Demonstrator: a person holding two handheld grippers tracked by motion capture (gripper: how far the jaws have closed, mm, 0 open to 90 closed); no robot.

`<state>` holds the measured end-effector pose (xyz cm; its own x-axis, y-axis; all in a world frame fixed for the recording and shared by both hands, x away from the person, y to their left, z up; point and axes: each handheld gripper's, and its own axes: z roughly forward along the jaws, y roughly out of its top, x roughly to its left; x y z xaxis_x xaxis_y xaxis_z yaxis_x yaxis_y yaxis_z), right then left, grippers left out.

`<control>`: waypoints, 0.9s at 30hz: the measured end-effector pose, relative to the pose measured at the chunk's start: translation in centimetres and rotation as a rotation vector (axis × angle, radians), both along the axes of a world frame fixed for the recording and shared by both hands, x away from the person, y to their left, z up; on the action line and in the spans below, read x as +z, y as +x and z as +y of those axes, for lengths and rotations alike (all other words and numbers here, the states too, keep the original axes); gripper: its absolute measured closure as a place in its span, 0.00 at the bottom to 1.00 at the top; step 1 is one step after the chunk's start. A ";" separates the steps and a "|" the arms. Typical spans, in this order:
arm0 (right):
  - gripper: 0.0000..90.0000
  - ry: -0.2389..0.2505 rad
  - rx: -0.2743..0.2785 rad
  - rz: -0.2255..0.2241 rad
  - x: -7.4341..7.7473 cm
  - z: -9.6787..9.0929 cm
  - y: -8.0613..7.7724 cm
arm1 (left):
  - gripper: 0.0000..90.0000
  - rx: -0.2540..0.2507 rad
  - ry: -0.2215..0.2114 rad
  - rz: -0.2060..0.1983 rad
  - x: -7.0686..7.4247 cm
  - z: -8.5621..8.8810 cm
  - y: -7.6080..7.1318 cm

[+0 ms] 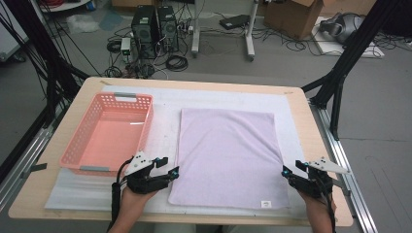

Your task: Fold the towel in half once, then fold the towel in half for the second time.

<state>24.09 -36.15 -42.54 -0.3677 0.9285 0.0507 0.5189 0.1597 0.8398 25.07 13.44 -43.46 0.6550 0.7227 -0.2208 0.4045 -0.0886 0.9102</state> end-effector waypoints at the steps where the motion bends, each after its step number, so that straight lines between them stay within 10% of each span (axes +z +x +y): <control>1: 0.40 0.003 0.015 -0.008 0.2 -0.1 -0.2 | 0.45 0.003 -0.005 -0.003 0.1 0.0 0.0; 27: 0.29 0.041 0.029 0.023 -0.3 -0.2 1.8 | 0.43 0.000 -0.005 0.015 0.6 -1.4 2.7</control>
<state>25.88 -36.34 -42.82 -0.3930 0.9144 0.0974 0.5339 0.1406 0.8338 27.72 12.06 -42.86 0.6519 0.7214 -0.2337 0.4177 -0.0844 0.9047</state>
